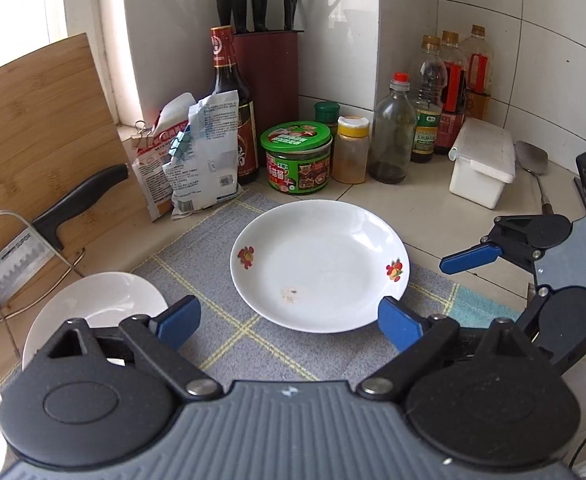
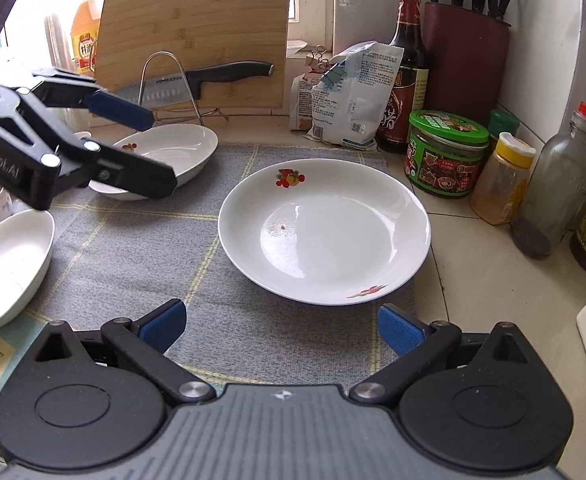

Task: Organize plates and bowls
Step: 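Lower the white plate onto the towel and open the left tool, then move the right tool to the large white plate and grip its rim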

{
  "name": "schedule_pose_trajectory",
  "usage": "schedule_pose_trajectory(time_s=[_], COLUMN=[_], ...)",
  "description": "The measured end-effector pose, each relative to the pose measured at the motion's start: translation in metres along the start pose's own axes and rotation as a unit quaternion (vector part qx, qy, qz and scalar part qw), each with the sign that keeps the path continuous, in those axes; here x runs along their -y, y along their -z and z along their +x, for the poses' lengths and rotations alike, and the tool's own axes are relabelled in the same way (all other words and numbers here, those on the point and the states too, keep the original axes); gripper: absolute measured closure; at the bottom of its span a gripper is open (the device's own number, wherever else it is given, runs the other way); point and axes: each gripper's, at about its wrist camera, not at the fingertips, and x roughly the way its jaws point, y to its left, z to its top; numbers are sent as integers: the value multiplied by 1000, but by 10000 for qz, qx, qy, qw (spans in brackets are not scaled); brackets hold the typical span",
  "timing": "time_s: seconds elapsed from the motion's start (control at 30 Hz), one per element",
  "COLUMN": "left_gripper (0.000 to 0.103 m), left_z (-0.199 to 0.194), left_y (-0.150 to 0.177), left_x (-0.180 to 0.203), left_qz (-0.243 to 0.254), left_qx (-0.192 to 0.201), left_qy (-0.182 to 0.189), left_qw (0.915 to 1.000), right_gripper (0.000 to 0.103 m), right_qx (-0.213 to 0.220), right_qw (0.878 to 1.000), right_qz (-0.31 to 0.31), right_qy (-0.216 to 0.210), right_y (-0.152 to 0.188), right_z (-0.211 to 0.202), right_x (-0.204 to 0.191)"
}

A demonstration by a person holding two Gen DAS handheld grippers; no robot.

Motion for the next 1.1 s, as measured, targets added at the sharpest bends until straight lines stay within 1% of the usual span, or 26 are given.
schedule_pose_trajectory(time_s=[0.1, 0.2, 0.33, 0.47, 0.6, 0.77, 0.87, 0.97, 1.1], left_gripper=[7, 7, 7, 7, 7, 7, 7, 7, 7], left_z=[-13, -22, -34, -46, -56, -69, -81, -93, -110], left_y=[13, 29, 50, 71, 90, 110, 123, 134, 151], left_x=[8, 13, 17, 18, 14, 4, -6, -17, -35], left_qz=[-153, -402, -669, -901, -1084, -1134, -1239, -1309, -1415], left_qx=[24, -21, -49, -66, -85, -186, -210, -199, -175], left_qy=[-233, -443, -804, -1056, -1134, -1239, -1277, -1308, -1390], left_qw=[9996, 9982, 9945, 9903, 9876, 9856, 9838, 9825, 9800], right_gripper=[0, 0, 0, 0, 0, 0, 0, 0, 0], right_qx=[32, -4, -107, -208, -290, -469, -549, -631, -685], right_qw=[9999, 9997, 9989, 9981, 9968, 9955, 9943, 9937, 9920], right_qz=[69, 0, -49, -68, -104, -256, -259, -282, -296], right_qy=[-126, -256, -460, -582, -733, -781, -877, -879, -1020], right_y=[3, 8, 15, 18, 18, 20, 20, 19, 14], right_z=[-4, -5, 0, 4, 6, 11, 13, 15, 16], right_x=[-5, -10, -17, -27, -41, -66, -82, -101, -125])
